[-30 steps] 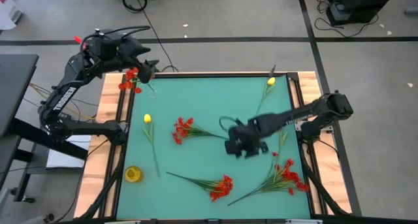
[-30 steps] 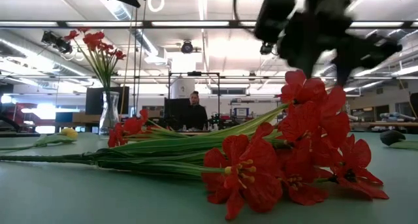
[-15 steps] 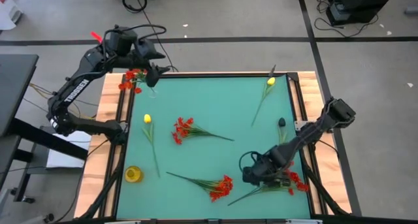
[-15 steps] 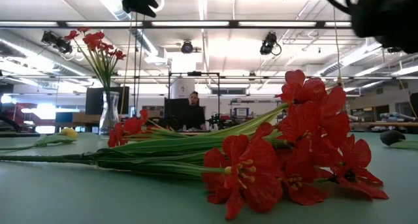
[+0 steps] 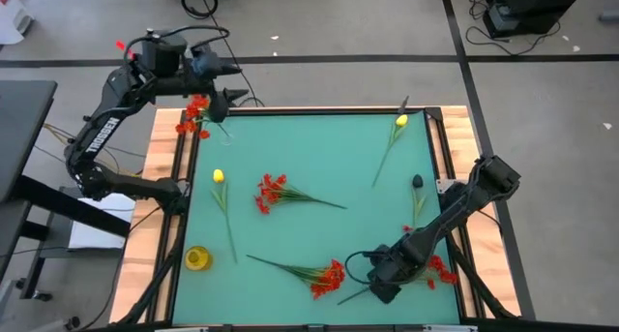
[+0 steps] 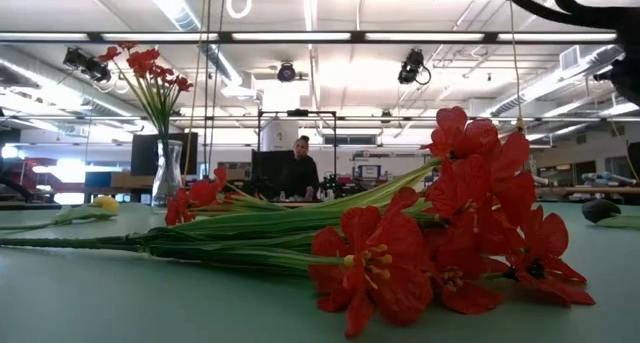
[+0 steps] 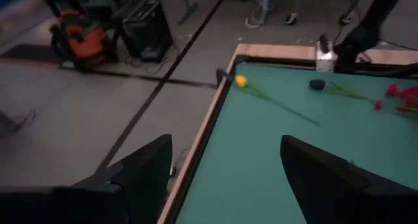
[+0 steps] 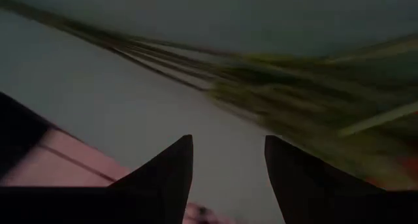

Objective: Sort flowers into vase by color
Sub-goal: Put the bottom right red flowers into the transparent vase

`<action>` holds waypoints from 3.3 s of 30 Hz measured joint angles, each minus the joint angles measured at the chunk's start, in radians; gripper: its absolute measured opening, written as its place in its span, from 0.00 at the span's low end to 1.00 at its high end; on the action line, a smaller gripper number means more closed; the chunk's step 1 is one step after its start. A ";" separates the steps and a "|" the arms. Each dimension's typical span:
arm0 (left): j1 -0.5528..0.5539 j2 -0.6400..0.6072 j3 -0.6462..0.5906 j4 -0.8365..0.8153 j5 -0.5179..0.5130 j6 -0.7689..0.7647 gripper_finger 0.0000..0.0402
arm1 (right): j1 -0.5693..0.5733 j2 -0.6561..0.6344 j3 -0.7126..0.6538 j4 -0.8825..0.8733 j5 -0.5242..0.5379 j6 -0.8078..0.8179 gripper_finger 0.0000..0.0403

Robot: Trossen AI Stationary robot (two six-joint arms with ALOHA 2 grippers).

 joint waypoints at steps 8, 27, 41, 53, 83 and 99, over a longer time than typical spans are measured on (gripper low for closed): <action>-0.141 -0.001 0.011 -0.001 -0.059 -0.022 0.72 | -0.008 -0.013 0.038 -0.204 0.029 -0.502 0.49; -0.472 0.040 0.009 -0.114 -0.297 -0.238 0.72 | 0.028 -0.006 -0.091 0.030 0.244 -0.963 0.50; -0.554 0.078 0.008 -0.133 -0.353 -0.334 0.58 | 0.003 -0.005 -0.103 0.046 0.216 -0.888 0.04; -0.554 0.080 0.008 -0.116 -0.354 -0.332 0.51 | -0.038 -0.181 -0.068 0.072 0.003 -0.698 0.01; -0.823 0.284 0.008 0.114 -0.353 0.258 0.51 | -0.583 -0.460 -0.063 0.755 0.004 0.036 0.04; -0.839 0.428 0.008 0.181 -0.383 0.373 0.40 | -0.584 -0.460 -0.063 0.846 -0.049 0.040 0.04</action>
